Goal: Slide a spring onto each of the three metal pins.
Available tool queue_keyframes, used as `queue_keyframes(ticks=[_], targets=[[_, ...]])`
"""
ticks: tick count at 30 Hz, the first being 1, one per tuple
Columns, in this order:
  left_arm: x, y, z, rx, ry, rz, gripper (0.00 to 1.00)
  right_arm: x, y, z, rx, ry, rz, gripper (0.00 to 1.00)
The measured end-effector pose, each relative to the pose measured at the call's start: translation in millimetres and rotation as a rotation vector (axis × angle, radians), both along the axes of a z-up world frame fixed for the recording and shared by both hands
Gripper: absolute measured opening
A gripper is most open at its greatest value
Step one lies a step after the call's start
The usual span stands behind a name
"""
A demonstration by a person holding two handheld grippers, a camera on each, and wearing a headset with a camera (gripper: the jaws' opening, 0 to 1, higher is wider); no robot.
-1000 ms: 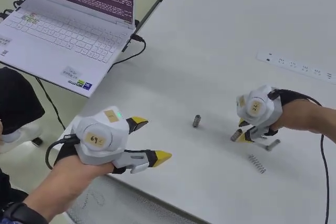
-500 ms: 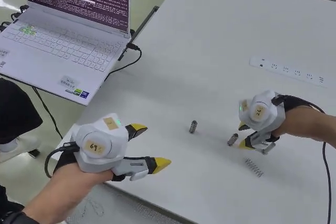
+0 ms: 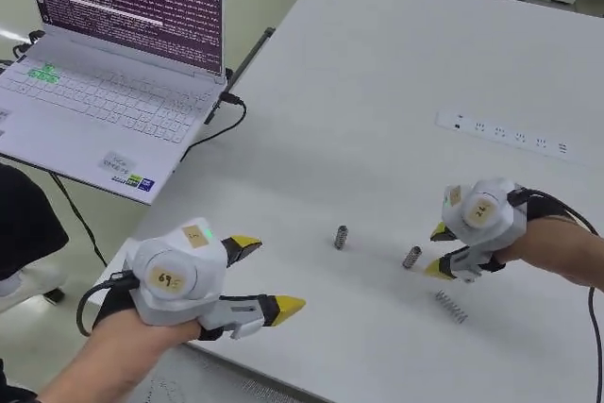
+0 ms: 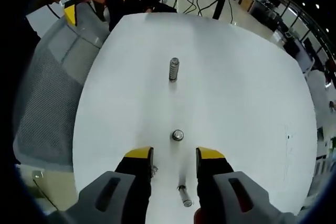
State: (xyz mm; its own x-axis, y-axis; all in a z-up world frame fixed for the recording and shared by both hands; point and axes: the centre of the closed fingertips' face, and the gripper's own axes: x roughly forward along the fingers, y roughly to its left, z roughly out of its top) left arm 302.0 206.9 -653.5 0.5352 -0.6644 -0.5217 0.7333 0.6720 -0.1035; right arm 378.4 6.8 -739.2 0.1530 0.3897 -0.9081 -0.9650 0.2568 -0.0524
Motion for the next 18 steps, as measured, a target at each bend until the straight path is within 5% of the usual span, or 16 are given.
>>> queue_keyframes(ticks=[6, 18], targets=[[-2.1, -1.9, 0.1, -0.002, 0.000, -0.005, 0.54, 0.5, 2.8, 4.0, 0.100, -0.034, -0.129, 0.32], [-3.9, -3.9, 3.2, -0.014, -0.005, -0.009, 0.54, -11.0, 6.4, 4.8, 0.201, -0.053, -0.246, 0.34]])
